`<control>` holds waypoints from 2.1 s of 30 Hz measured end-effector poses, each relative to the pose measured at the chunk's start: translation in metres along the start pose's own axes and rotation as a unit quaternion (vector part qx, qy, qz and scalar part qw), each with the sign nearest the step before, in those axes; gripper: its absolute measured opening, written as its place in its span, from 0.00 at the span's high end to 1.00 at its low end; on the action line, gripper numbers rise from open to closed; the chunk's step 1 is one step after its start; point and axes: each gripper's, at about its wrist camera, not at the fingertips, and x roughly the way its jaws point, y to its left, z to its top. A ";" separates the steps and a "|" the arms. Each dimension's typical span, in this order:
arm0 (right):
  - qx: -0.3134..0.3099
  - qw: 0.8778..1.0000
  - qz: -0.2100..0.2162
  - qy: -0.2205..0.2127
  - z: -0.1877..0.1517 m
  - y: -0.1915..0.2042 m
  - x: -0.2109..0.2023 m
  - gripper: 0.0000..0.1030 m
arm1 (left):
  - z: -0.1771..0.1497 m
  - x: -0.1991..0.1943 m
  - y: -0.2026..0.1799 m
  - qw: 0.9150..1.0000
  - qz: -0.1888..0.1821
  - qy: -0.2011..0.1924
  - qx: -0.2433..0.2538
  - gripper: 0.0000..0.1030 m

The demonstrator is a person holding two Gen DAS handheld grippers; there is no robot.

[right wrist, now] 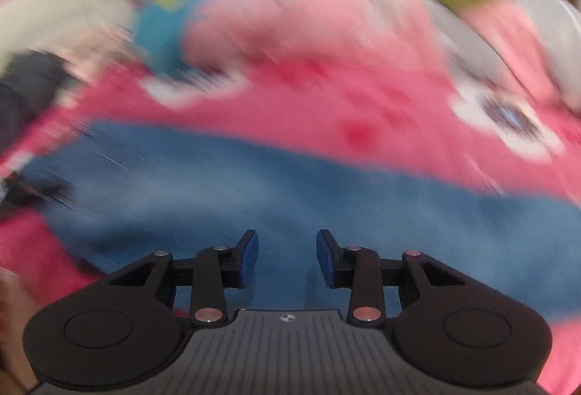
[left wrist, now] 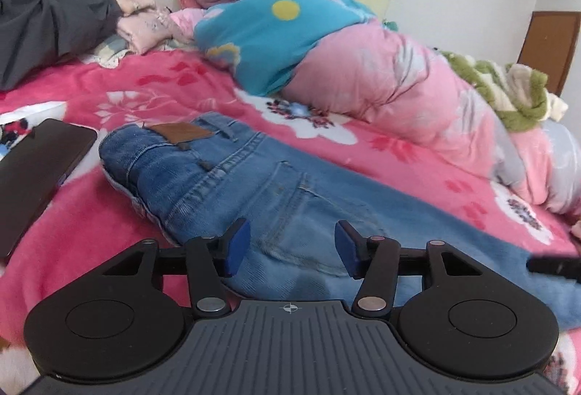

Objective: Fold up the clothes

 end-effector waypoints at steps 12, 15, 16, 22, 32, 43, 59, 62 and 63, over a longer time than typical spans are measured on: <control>-0.050 0.993 0.026 0.104 -0.013 0.033 0.021 0.63 | -0.004 0.015 0.013 1.000 0.012 -0.011 0.004 0.49; -0.041 0.995 0.066 0.070 0.003 0.054 0.017 0.63 | -0.007 0.015 0.012 1.000 0.012 -0.021 0.013 0.48; -0.043 0.994 0.078 0.068 0.005 0.060 0.023 0.63 | -0.008 0.015 0.012 1.000 0.011 -0.024 0.016 0.48; -0.031 0.987 0.086 0.135 -0.022 0.061 0.041 0.63 | -0.007 0.018 0.012 0.999 0.016 -0.030 0.012 0.48; -0.006 0.997 0.025 0.067 -0.014 0.013 0.020 0.63 | -0.009 0.017 0.011 0.999 0.018 -0.035 0.011 0.46; 0.038 0.998 -0.029 -0.029 0.003 -0.048 -0.028 0.61 | -0.008 0.018 0.002 0.998 0.038 -0.030 0.035 0.43; 0.131 0.986 -0.108 -0.008 -0.046 -0.151 0.007 0.50 | -0.014 0.014 -0.157 0.971 -0.095 0.037 0.216 0.05; 0.227 0.971 -0.067 -0.029 -0.047 -0.189 -0.011 0.51 | -0.026 0.028 -0.187 0.964 -0.092 0.055 0.244 0.05; 0.248 0.966 -0.064 -0.043 -0.045 -0.197 -0.020 0.49 | -0.028 0.031 -0.194 0.964 -0.094 0.061 0.242 0.04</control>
